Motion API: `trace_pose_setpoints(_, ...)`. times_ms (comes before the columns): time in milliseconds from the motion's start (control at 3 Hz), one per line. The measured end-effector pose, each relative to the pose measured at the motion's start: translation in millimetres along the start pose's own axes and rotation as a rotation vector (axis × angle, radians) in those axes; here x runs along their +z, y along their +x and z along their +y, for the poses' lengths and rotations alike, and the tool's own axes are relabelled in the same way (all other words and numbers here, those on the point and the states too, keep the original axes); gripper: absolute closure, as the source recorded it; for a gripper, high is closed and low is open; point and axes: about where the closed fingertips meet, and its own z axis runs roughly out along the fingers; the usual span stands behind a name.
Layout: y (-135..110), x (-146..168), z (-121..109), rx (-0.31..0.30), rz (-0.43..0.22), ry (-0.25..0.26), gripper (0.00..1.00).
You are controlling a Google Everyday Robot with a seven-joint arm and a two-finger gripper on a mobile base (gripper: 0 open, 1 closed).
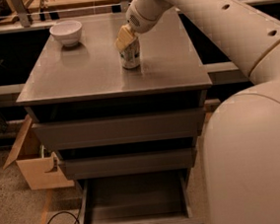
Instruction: Place 7up can into bottom drawer
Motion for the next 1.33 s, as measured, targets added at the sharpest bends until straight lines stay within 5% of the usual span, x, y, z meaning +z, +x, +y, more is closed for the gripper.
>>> trace_pose_setpoints(333,-0.5,4.0,5.0,0.006,0.009,-0.006,0.64)
trace_pose_setpoints(667,3.0,-12.3,23.3,-0.072,0.034,-0.028,0.87)
trace_pose_setpoints(1000,12.8,-40.8,51.8,-0.173,0.103,-0.031,1.0)
trace_pose_setpoints(1333,30.6,-71.2,82.3,-0.208,0.15,-0.032,1.0)
